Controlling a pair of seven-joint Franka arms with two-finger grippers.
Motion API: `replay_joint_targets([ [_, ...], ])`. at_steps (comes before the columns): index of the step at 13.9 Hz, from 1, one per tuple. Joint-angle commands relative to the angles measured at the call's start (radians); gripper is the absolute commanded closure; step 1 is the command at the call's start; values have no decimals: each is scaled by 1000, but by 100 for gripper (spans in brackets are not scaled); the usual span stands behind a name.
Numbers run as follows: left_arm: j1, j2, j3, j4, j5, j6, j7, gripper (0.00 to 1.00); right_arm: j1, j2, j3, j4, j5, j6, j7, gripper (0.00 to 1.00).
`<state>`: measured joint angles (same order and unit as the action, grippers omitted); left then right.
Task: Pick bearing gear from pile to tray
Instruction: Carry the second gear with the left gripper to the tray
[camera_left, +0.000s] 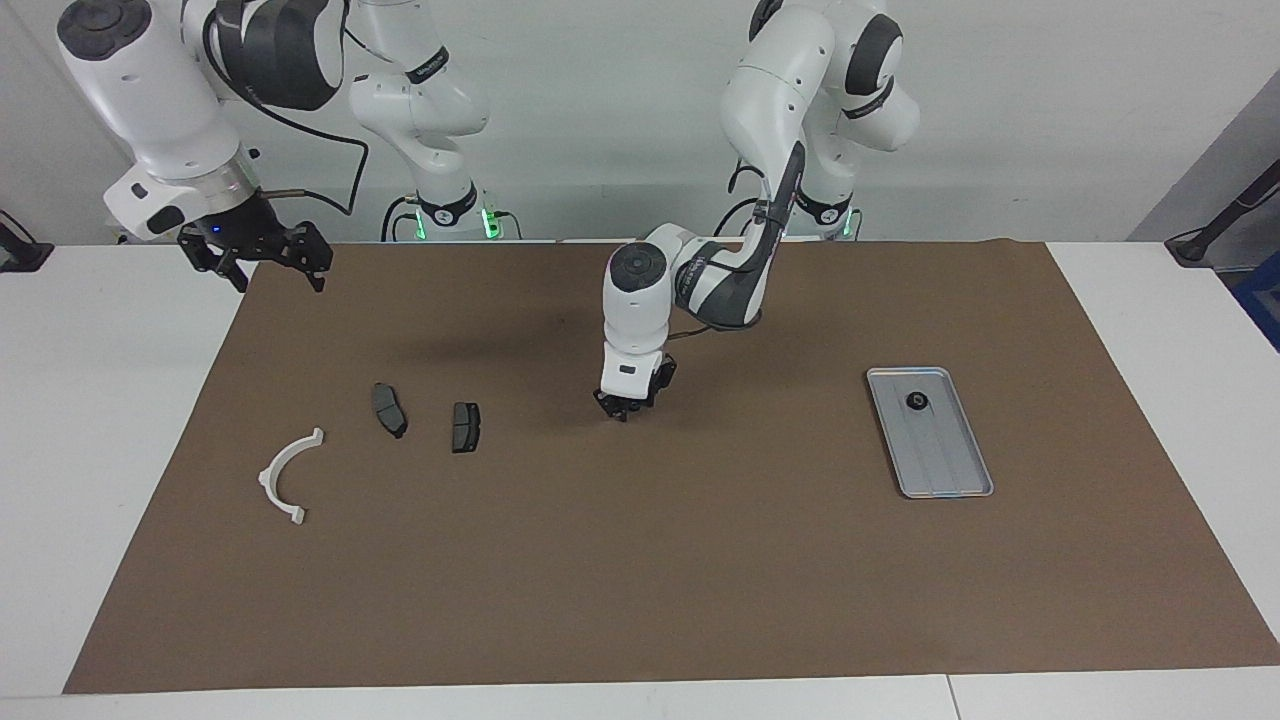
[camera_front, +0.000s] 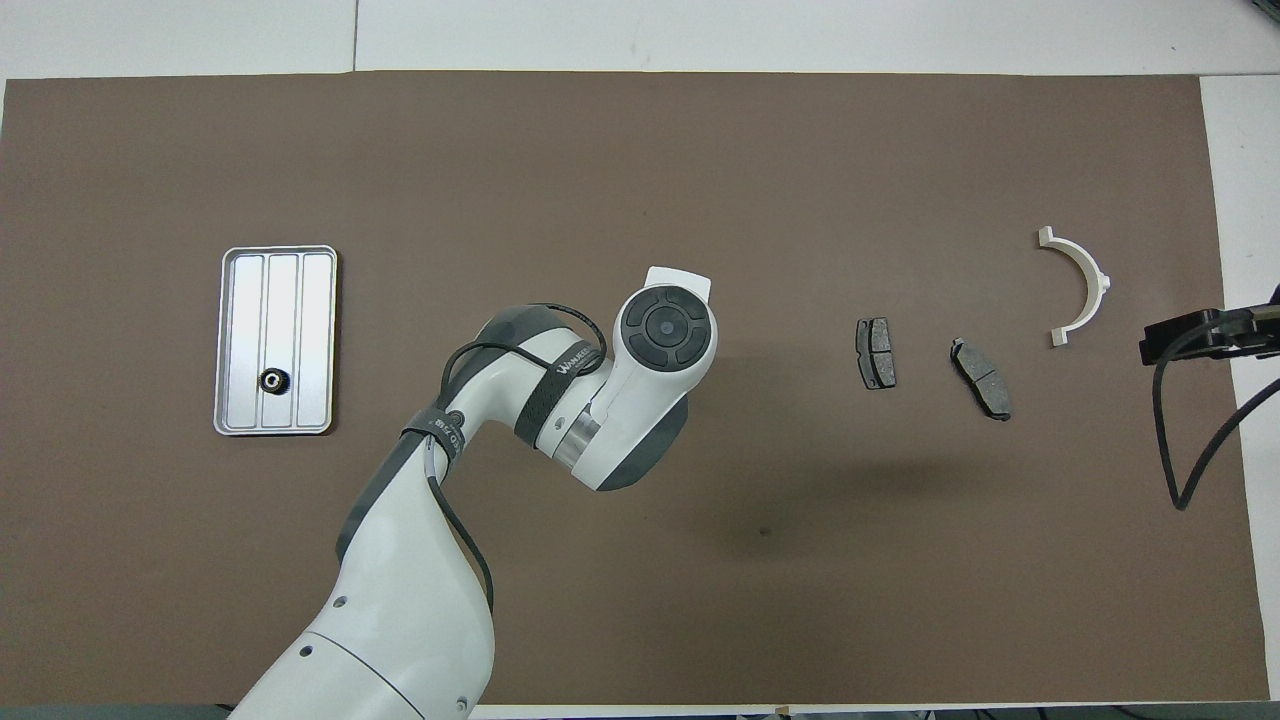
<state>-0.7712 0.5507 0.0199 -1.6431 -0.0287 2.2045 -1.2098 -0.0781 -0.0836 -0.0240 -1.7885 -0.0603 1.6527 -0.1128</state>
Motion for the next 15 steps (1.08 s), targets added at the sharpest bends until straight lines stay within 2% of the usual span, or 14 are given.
replay_joint_targets([
  [1,-16,-9,14,-18,18,-12,-23,100,-3,-28,7,-35,-7,24,-1,0],
  [3,-4,-20,20,-6,18,-61,-14,100,-2,-30,7,-40,-7,25,2,0],
  [5,51,-107,34,-27,21,-127,54,100,-2,-30,7,-40,-7,27,2,0],
  [7,140,-194,34,-58,20,-237,246,100,-2,-30,7,-40,-7,29,1,0],
  [8,206,-251,32,-105,20,-245,333,100,0,-30,7,-40,-7,29,2,0],
  [10,341,-320,32,-179,20,-247,586,100,1,-30,9,-40,-7,32,7,0],
  [12,464,-321,32,-188,20,-214,815,100,1,-30,9,-40,-7,30,7,0],
  [15,610,-314,32,-230,18,-59,1051,100,1,-30,9,-40,-6,30,8,0],
])
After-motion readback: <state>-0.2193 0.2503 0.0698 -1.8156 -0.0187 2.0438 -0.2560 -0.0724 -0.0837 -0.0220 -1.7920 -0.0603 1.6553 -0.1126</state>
